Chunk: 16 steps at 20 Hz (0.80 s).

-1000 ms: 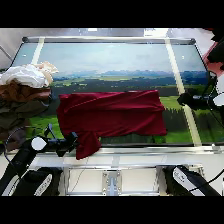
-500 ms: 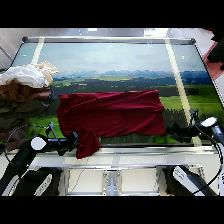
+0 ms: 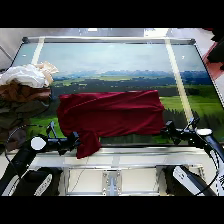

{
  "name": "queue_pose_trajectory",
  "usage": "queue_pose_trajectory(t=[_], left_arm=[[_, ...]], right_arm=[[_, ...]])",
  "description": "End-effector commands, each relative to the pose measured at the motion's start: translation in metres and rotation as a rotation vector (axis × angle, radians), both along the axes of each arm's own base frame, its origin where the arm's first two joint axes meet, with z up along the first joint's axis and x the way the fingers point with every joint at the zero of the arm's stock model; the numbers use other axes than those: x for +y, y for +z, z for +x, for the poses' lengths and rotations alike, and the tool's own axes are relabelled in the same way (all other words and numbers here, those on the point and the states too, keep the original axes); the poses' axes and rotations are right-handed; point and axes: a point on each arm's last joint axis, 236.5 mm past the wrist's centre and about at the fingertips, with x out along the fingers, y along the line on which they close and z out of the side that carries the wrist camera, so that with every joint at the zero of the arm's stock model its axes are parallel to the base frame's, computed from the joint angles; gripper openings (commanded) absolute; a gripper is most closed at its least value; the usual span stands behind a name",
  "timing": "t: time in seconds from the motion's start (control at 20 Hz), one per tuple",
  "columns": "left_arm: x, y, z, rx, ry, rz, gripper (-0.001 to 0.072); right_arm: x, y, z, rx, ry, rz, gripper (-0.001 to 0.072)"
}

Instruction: Fold the shirts.

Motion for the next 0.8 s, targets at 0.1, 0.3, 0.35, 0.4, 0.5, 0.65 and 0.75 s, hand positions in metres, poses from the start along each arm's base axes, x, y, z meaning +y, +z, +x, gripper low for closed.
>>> queue_pose_trajectory(t=[0.1, 0.3, 0.35, 0.4, 0.5, 0.65, 0.75], left_arm=[[-0.003, 0.024, 0.02, -0.108, -0.064, 0.007, 0.0015], [0.011, 0.087, 0.051, -0.281, -0.2, 0.14, 0.0015], [0.023, 0.099, 0.054, -0.302, -0.231, 0.213, 0.0015], [0.04, 0.109, 0.058, -0.309, -0.239, 0.299, 0.0015], [0.066, 0.128, 0.069, -0.346, -0.227, 0.423, 0.0014], [0.088, 0.152, 0.086, -0.42, -0.243, 0.545, 0.0014], [0.108, 0.164, 0.104, -0.454, -0.239, 0.648, 0.0013]], right_arm=[[0.016, 0.032, 0.025, -0.153, 0.05, 0.065, 0.0031], [0.009, 0.092, 0.036, -0.279, 0.189, -0.053, 0.0031], [0.0, 0.102, 0.033, -0.275, 0.218, -0.121, 0.0031], [-0.014, 0.11, 0.03, -0.261, 0.235, -0.205, 0.003], [-0.031, 0.127, 0.028, -0.264, 0.269, -0.316, 0.003], [-0.044, 0.145, 0.036, -0.289, 0.278, -0.384, 0.003], [-0.051, 0.158, 0.048, -0.335, 0.255, -0.414, 0.0029]])
